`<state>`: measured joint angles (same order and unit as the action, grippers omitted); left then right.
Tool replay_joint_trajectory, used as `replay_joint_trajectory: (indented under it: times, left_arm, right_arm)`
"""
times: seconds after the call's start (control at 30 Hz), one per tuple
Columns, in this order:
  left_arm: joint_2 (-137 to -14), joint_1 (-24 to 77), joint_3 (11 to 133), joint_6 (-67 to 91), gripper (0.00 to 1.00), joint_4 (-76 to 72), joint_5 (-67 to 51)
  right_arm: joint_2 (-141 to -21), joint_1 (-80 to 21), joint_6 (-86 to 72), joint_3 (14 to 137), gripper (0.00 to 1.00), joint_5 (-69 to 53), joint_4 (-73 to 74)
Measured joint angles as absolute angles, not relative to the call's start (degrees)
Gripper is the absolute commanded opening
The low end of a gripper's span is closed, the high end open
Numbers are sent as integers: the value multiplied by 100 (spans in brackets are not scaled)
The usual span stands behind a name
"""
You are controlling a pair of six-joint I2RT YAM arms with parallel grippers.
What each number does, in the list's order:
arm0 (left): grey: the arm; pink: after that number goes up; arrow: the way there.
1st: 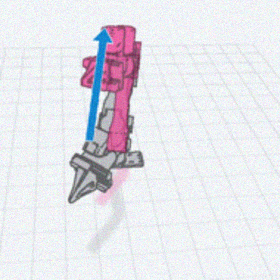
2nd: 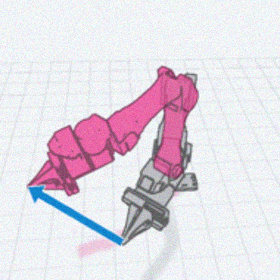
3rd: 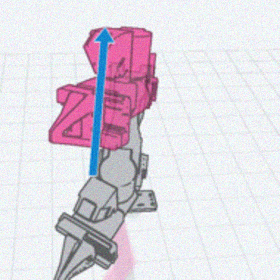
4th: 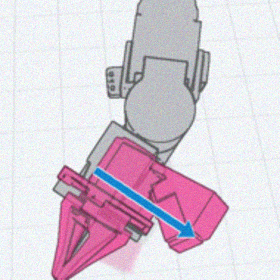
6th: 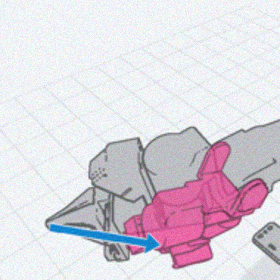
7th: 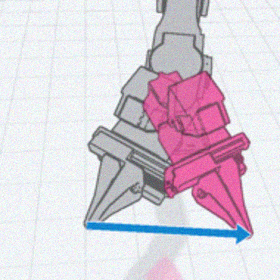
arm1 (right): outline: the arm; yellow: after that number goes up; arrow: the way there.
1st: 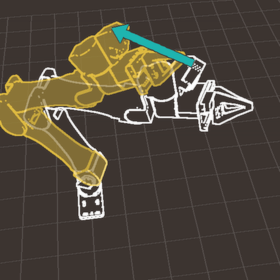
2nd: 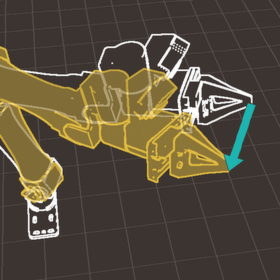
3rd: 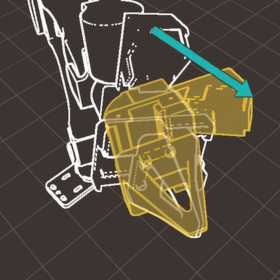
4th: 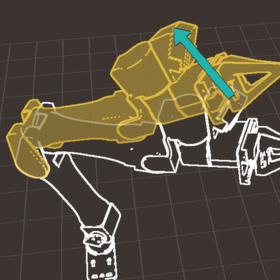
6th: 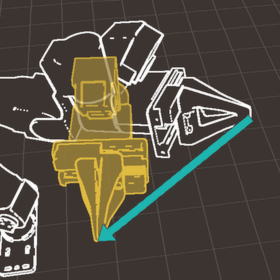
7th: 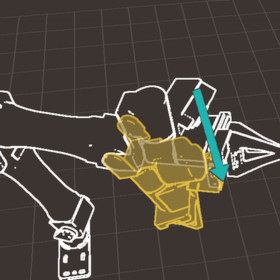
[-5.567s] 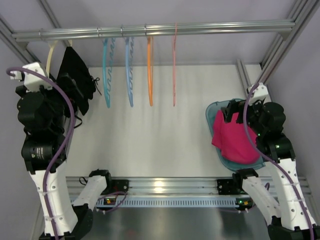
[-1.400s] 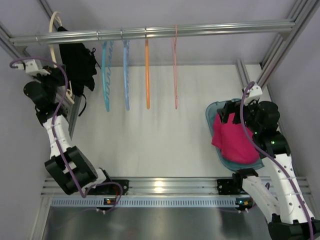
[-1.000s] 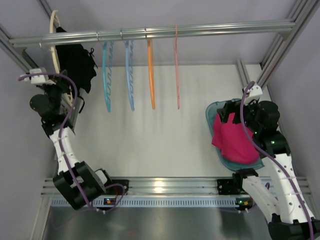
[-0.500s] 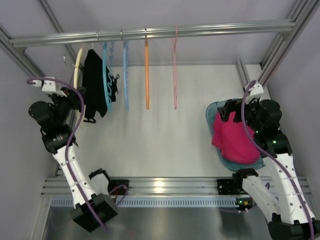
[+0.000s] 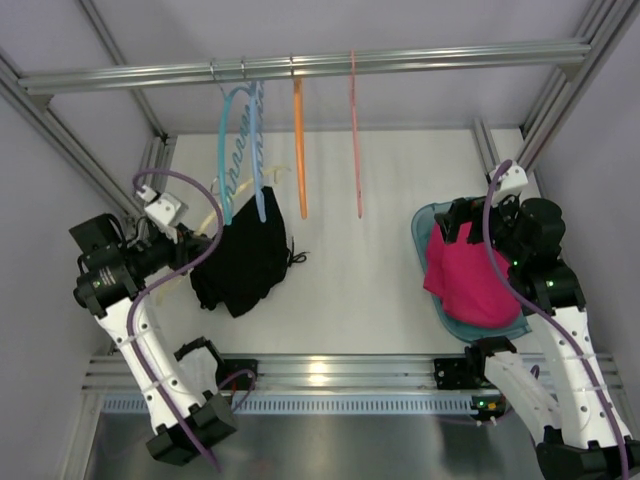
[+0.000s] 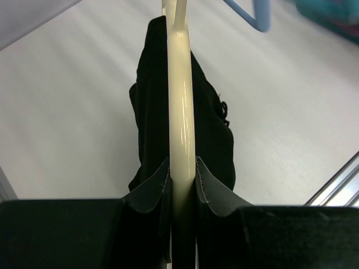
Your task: Remove the trousers from the hanger
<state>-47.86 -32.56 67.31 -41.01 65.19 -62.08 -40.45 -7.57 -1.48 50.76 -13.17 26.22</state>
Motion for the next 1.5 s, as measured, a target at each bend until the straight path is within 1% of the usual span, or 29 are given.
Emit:
replay_joint_trajectory:
  times: [0.1,0.2,0.33,0.53,0.7,0.8,0.97,1.1,1.33,1.4,1.5]
  left_arm:
    - [-4661,-3240,6733,-5443,0,7216,-6204]
    - [-4543,-3146,6630,-6066,0,7500,-6156]
    - [-4386,-2805,6493,-6488,0,7660,-6176]
    - [-3933,-1872,6042,-6595,0,7664,-6213]
    - [-3806,-1660,5861,-6565,0,7658,-6257]
    - [-3972,-1608,5951,-6595,0,7736,-6466]
    - [-4595,-1476,6479,-6731,0,7804,-6855]
    - [-4792,-1356,6525,-6978,0,7806,-6969]
    - [-5092,-1396,6525,-6934,0,7808,-6945]
    - [-5183,-1619,6508,-6818,0,7800,-6956]
    - [-5199,-2239,6405,-6641,0,7806,-6956]
  right_arm:
    - [-4045,-757,-148,5076,99,-1319,2622]
    - [-4045,-757,-152,5076,99,-1319,2620]
    - [-4045,-757,-152,5076,100,-1323,2622]
    - [-4045,-757,-154,5076,99,-1339,2622]
    - [-4045,-757,-163,5076,99,-1347,2620]
    - [-4047,-757,-172,5076,99,-1363,2620]
    - [-4051,-757,-185,5076,99,-1365,2620]
    - [-4051,-757,-220,5081,99,-1363,2622]
    - [-4077,-757,-222,5249,99,-1363,2659]
    - [-4097,-757,-220,5317,99,-1363,2652]
    - [-4106,-757,-220,5343,99,-1363,2661]
